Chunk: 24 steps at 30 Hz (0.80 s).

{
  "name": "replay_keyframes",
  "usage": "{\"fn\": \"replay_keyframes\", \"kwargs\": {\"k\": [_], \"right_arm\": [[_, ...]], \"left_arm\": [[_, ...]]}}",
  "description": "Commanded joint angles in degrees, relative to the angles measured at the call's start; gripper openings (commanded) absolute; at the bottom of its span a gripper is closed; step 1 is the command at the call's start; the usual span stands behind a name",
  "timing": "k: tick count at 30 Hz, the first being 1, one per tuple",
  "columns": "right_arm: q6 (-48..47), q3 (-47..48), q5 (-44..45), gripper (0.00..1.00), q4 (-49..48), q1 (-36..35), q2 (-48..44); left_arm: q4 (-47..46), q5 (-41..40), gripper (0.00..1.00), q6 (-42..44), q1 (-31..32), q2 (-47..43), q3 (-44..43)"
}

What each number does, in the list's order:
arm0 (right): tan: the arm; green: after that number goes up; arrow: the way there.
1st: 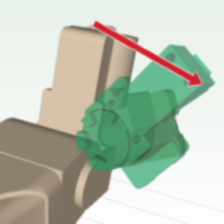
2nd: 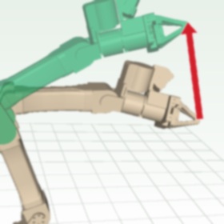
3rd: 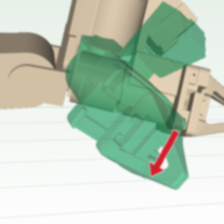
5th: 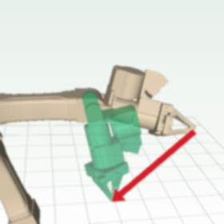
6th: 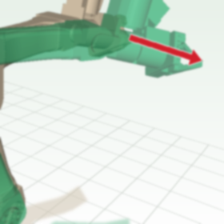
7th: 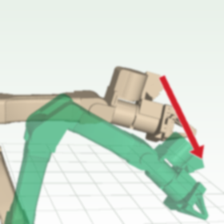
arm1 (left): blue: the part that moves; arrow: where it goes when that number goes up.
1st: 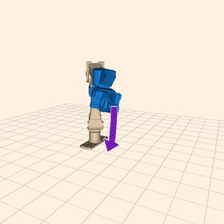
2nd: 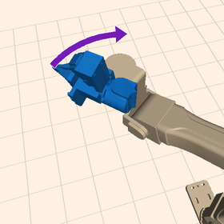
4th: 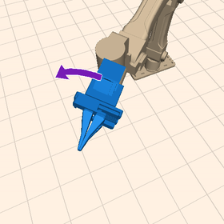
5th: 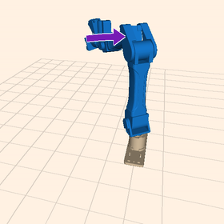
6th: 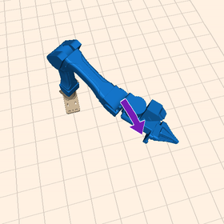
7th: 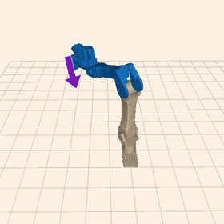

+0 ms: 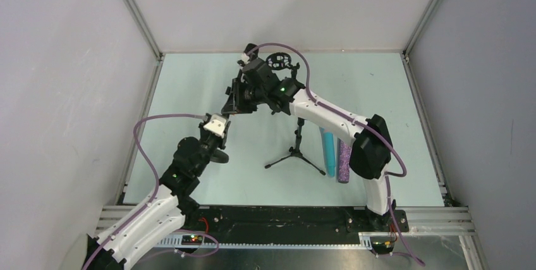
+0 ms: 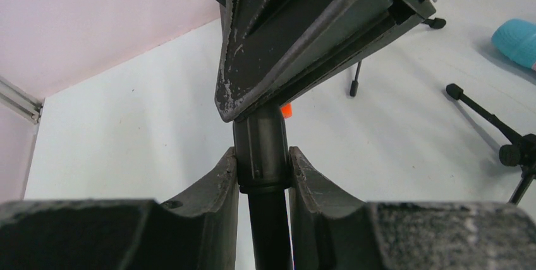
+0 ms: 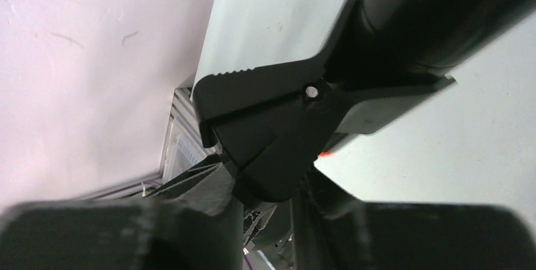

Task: Attach the microphones to the stand

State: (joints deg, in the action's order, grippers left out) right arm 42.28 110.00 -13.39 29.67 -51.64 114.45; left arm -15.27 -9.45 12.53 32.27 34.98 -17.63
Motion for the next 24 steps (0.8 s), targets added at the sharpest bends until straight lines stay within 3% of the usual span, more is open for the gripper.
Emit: {"fn": "replay_keyframes", "kwargs": {"k": [1, 3, 8, 12, 17, 24], "right_arm": [[-0.95, -5.14, -0.75, 0.09, -10.22, 0.1, -3.8], [-1.65, -6.44, -0.51, 0.0, -11.89, 0.24, -4.85], [-5.2, -6.9, -0.4, 0.0, -13.01, 0.0, -6.1], [-7.56, -8.62, -1.05, 0.0, -15.04, -0.51, -7.07], [-13.28, -11.44, 2.08, 0.0, -18.34, -1.89, -9.48], [-24.38, -21.35, 10.81, 0.0, -28.11, -4.36, -14.31]], "left_arm": [[-9.15, 5.43, 0.0, 3.32, 1.73, -2.26, -1.44], [-9.19, 6.32, 0.0, 4.23, 1.83, -3.16, -0.94], [-9.21, 7.16, 0.02, 5.11, 1.98, -4.83, 0.26], [-9.22, 6.75, 0.14, 4.23, 1.98, -5.49, 0.83], [-9.31, 4.58, 0.5, 1.48, 1.98, -5.62, 1.21], [-9.6, 1.93, 0.87, -0.7, 2.0, -6.15, 1.73]]}}
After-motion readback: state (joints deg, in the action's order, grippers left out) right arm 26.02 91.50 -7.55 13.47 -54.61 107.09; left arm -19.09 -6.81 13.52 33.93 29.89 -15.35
